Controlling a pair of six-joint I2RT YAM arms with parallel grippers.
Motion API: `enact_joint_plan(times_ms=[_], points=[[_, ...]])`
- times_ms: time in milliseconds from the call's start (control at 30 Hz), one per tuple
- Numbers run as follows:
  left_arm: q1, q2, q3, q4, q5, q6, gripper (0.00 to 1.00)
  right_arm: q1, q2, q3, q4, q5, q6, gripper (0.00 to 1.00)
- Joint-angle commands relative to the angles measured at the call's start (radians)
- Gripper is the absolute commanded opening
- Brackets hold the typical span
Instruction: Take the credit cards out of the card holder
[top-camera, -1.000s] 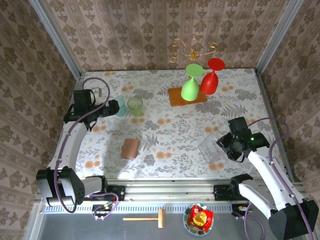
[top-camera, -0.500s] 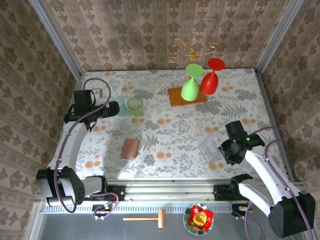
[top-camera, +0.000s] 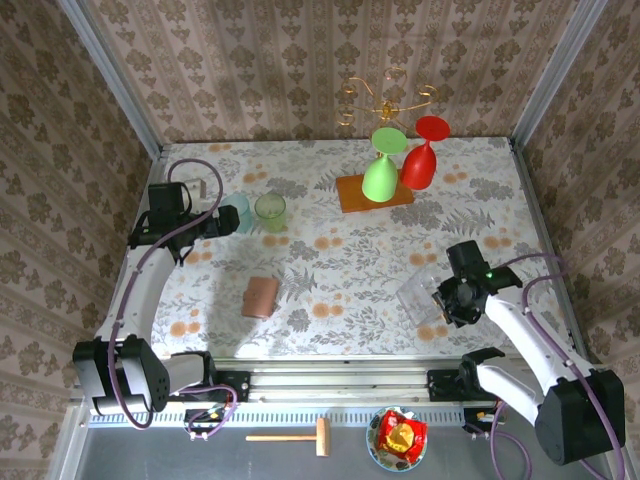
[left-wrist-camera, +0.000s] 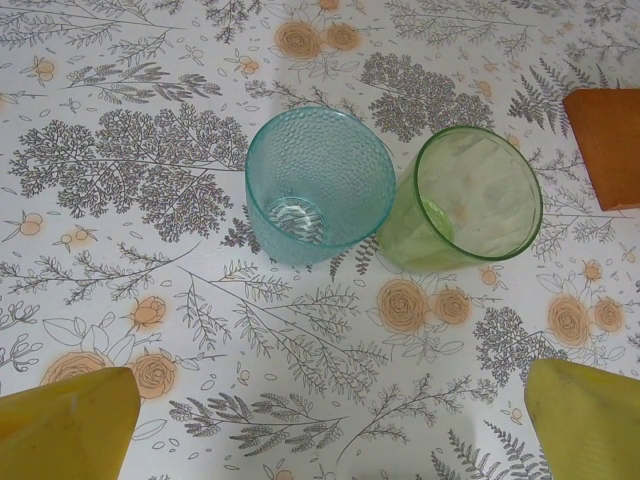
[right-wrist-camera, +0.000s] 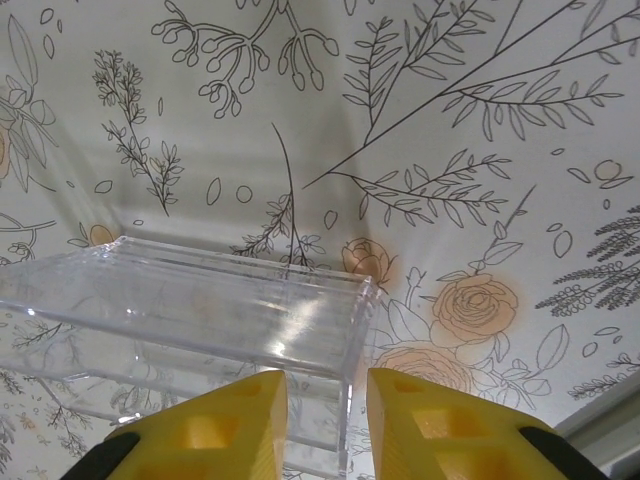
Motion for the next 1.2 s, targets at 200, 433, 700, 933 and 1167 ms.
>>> enact_joint_plan(times_ms=[200,433,700,933,1167], points=[[0.002,-0.028,-0.015,0.001,0.003,0.021,1.0,0.006,0.023,-0.021,0.022,-0.005,0.01,0.25],[0.002,-0.024,-0.011,0.004,0.006,0.016,1.0,0.005,0.029,-0.025,0.022,-0.003,0.009,0.21],[0.002,-0.017,-0.009,0.001,0.006,0.019,1.0,0.005,0.039,-0.004,0.014,0.005,-0.006,0.16],[0.003,-0.011,-0.006,-0.002,0.006,0.022,1.0,0.007,0.079,0.039,0.025,0.005,-0.068,0.11],[0.004,-0.01,-0.007,0.0,0.006,0.023,1.0,0.072,0.199,0.174,0.047,0.037,-0.199,0.03]])
